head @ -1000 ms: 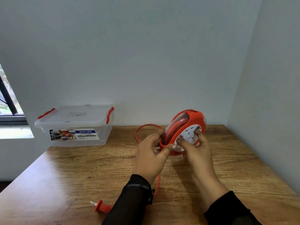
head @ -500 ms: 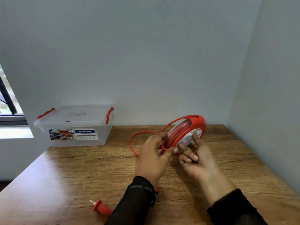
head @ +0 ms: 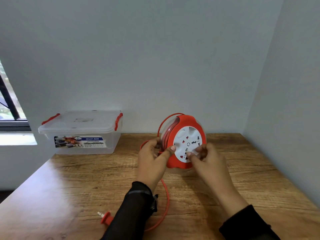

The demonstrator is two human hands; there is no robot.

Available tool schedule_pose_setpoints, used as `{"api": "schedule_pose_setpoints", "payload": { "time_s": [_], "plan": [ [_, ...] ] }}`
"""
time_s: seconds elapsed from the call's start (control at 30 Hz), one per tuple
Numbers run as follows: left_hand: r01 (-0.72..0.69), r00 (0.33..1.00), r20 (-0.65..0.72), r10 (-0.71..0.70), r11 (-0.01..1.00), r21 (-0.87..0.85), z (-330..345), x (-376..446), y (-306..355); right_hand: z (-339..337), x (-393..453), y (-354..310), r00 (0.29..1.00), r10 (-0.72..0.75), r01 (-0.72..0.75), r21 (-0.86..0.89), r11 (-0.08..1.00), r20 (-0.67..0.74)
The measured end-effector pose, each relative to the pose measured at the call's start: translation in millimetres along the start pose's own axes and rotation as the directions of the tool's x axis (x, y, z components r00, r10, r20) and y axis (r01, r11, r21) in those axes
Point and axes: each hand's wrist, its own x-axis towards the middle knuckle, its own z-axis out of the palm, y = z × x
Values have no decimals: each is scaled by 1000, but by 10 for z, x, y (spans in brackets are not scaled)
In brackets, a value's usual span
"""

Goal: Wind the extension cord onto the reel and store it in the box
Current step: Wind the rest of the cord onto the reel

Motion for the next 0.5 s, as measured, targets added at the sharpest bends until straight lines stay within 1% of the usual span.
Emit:
{"api": "schedule_pose_setpoints", "payload": {
  "time_s": [0.03,0.07,0.1,0.13,0.17,0.23,0.33,0.43,0.5],
  "plan": [
    [-1,1000,8,1,1000,28,-15,15,-19,0,-11,18,985,-168,163,-147,975,-22],
    [-2,1000,21,1,999,54,-32,16,-30,4,-19,24,954,-301,296,-232,926,16],
    [-1,999,34,-2,997,72,-45,13,-32,13,-21,34,921,-379,389,-267,882,89],
    [4,999,46,-7,997,82,-56,13,-30,13,-19,40,893,-421,450,-284,847,159],
    [12,998,56,-17,997,78,-70,19,-32,24,-6,59,873,-440,486,-306,818,210],
    [49,995,89,-52,998,35,-110,41,-25,36,21,91,844,-463,535,-377,756,269],
    [71,986,152,-71,997,2,-166,64,-8,20,44,113,792,-532,607,-481,633,299],
    [26,978,205,-32,999,31,-163,48,15,-30,84,191,739,-594,654,-546,524,316],
    [-21,971,240,10,999,43,-134,27,36,-87,128,264,701,-625,691,-544,476,343]
  ]
}}
